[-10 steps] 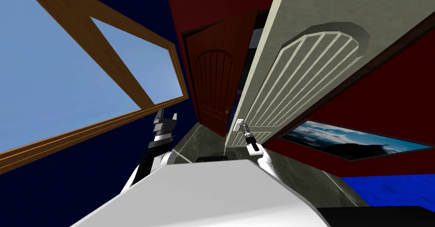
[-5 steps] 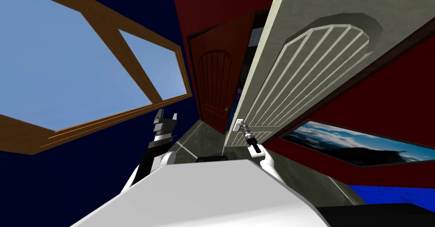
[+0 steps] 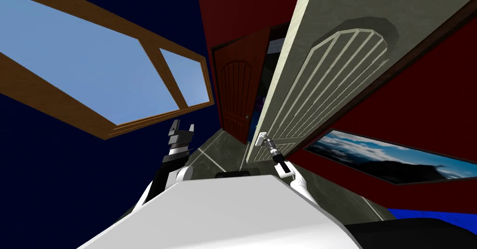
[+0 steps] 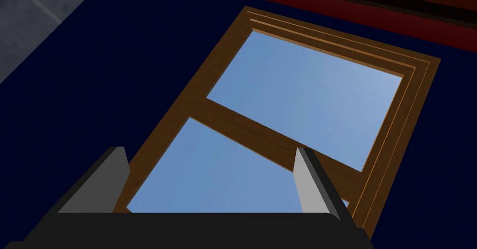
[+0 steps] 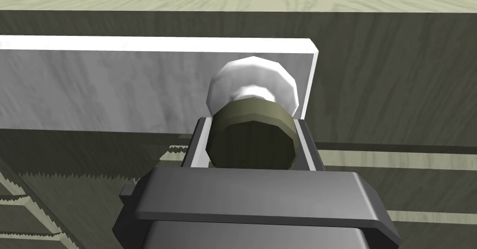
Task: Pull the door open
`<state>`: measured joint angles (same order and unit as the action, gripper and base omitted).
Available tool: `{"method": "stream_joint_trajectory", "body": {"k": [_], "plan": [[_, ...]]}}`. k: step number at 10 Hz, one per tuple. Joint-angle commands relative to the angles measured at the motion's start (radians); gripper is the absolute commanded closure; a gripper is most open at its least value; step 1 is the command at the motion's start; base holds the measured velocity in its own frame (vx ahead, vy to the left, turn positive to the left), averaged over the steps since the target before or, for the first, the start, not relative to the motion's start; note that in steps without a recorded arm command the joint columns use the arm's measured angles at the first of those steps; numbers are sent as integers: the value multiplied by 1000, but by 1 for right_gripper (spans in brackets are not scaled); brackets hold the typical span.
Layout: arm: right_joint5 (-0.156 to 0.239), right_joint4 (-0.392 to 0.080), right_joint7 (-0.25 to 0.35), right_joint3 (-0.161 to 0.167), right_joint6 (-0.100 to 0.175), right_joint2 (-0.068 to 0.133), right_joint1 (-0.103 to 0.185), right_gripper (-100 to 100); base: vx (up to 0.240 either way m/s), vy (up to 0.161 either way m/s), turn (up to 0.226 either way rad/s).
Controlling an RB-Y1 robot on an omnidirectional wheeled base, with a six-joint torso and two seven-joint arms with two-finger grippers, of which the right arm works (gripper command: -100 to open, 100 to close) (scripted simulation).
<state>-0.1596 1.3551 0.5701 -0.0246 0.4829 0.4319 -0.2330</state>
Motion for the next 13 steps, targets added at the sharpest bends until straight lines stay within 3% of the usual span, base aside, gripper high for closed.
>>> {"method": "stream_joint_trajectory", "body": {"k": [1,2,8,9,10,11,13], "plan": [[0,0,0,0,0,0,0,100,-98,-44,13],[-5,-1,19,9,28,17,-19,100,-142,-55,112],[-19,2,84,30,129,84,-73,100,-223,-102,140],[-20,2,91,32,140,92,-79,100,-217,-109,102],[-18,-4,83,25,128,88,-71,100,-101,-48,8],[-21,-13,94,31,150,100,-78,100,-150,-60,116],[-23,-19,103,35,168,110,-80,100,-187,-92,133]]}}
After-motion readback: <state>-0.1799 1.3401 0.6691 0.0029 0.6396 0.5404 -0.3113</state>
